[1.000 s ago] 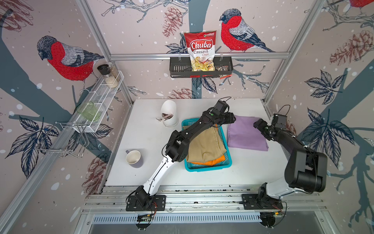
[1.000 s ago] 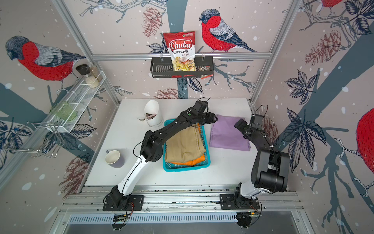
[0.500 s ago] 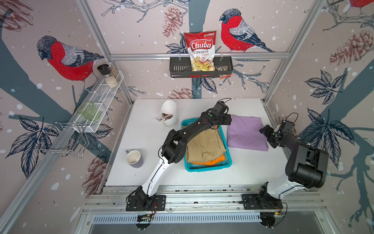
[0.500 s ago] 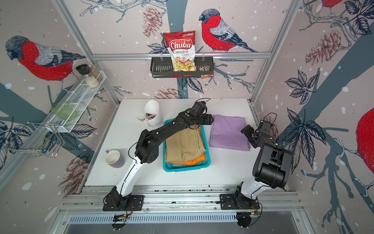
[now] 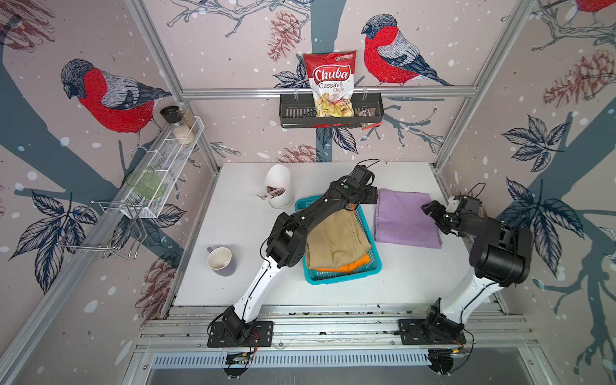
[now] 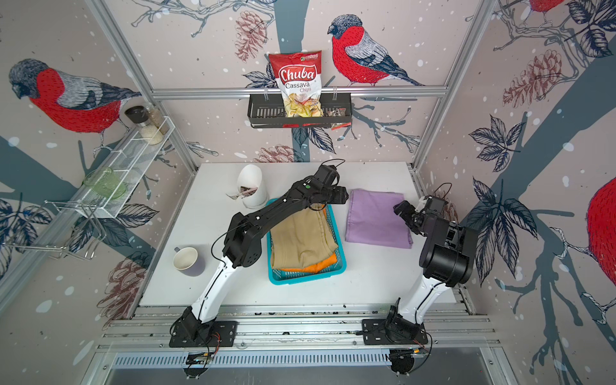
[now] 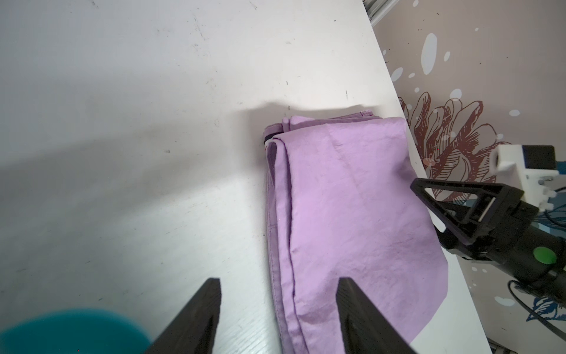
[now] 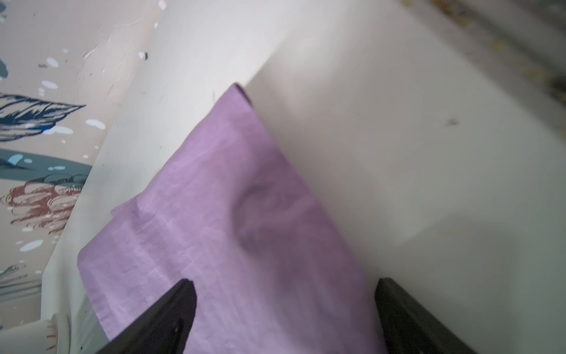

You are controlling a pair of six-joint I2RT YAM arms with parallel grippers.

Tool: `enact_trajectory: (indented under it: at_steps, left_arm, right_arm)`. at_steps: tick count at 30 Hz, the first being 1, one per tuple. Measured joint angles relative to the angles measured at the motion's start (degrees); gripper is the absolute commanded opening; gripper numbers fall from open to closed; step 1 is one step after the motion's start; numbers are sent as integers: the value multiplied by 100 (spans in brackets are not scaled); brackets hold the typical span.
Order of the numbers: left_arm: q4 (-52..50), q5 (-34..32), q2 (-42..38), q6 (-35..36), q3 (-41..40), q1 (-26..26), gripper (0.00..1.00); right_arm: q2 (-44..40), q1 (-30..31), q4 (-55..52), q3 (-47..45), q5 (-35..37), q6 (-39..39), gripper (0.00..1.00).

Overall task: Put the folded long pants in the basket
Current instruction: Move the long pant to the center of the board.

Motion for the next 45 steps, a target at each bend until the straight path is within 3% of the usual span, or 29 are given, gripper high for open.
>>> enact_trajectory:
  at_steps: [4, 14, 17, 33, 38, 45]
  left_arm:
    - [-133, 96, 90, -9, 205, 61, 65]
    - [-262, 247, 186, -111, 435, 98, 65]
    - [-345, 356, 188, -116, 487, 153, 66]
    - [-92, 837, 168, 153, 597, 1307, 67]
    - [-7, 903, 557, 170, 726, 1427, 76]
    - [66, 1270, 964, 76, 728, 1445, 77]
  right_arm:
    - [153, 262, 116, 98, -31, -74, 82]
    - [472, 549, 116, 201, -94, -7, 13]
    - [492, 562, 96, 197, -114, 76, 1]
    - [1344, 1191, -177, 1561, 192, 682, 0]
    - [1615, 1235, -328, 2057, 372, 925, 0]
    - [2157, 1888, -745, 3084, 946, 734, 0]
